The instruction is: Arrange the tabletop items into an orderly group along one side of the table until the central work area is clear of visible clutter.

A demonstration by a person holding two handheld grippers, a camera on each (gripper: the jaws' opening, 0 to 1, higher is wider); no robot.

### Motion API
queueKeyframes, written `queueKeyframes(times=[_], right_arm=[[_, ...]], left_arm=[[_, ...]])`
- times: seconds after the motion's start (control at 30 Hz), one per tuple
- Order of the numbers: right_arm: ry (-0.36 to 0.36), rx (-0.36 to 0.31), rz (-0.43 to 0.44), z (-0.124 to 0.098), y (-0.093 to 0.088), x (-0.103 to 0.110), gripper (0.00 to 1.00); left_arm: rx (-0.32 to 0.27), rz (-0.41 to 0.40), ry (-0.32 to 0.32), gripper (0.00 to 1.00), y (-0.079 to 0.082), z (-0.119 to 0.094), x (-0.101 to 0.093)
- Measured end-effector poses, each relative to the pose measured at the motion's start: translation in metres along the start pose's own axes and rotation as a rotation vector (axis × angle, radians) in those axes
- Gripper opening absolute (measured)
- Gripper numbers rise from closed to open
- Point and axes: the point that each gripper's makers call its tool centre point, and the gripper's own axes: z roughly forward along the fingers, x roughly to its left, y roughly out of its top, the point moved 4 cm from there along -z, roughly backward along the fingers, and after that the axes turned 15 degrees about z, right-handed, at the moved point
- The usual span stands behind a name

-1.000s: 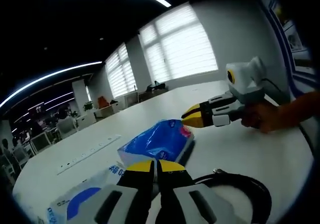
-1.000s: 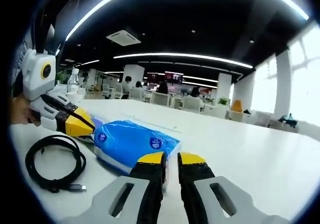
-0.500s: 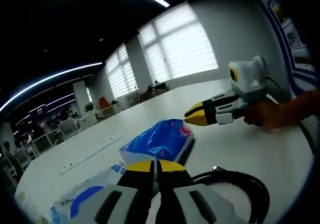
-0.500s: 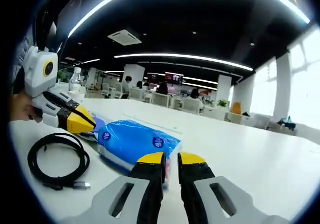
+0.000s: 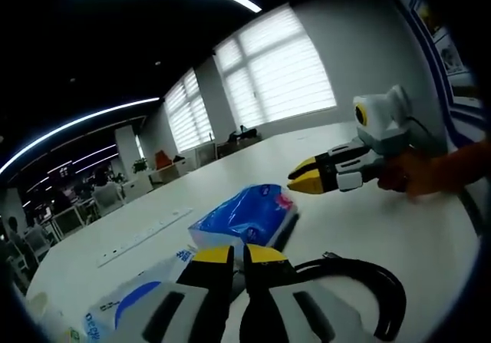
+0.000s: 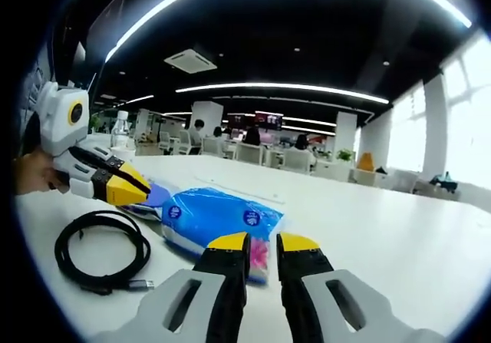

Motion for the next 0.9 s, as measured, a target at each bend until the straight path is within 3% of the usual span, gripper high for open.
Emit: queueKeyframes(times=[0.13,0.27,0.43,0.53,0.9], right_arm=[[0.006,0.017,-0.005,-0.002,-0.003,0.004,0.19],[0.048,-0.052,0.011,-0.005,0.005,0.012,0.17],[0.053,-0.042,-0.062,-0.008,0.006,0.02,0.18],[0.056,-0.015,-0.103,-0.008,0.003,0.025,0.21],[0.077,0.004,-0.124,-0.015,0.002,0.031,0.27]], left_arm=[[-0.002,0.018,0.014,0.1,0.001,-0.006,0.0],[0.005,0.025,0.015,0.15,-0.001,-0.009,-0.002],[0.0,-0.015,0.022,0.19,-0.007,-0.015,0.003],[0.027,-0.031,0.025,0.2,-0.012,-0.021,0.006],[0.035,-0.034,0.014,0.23,-0.015,-0.034,0.004]])
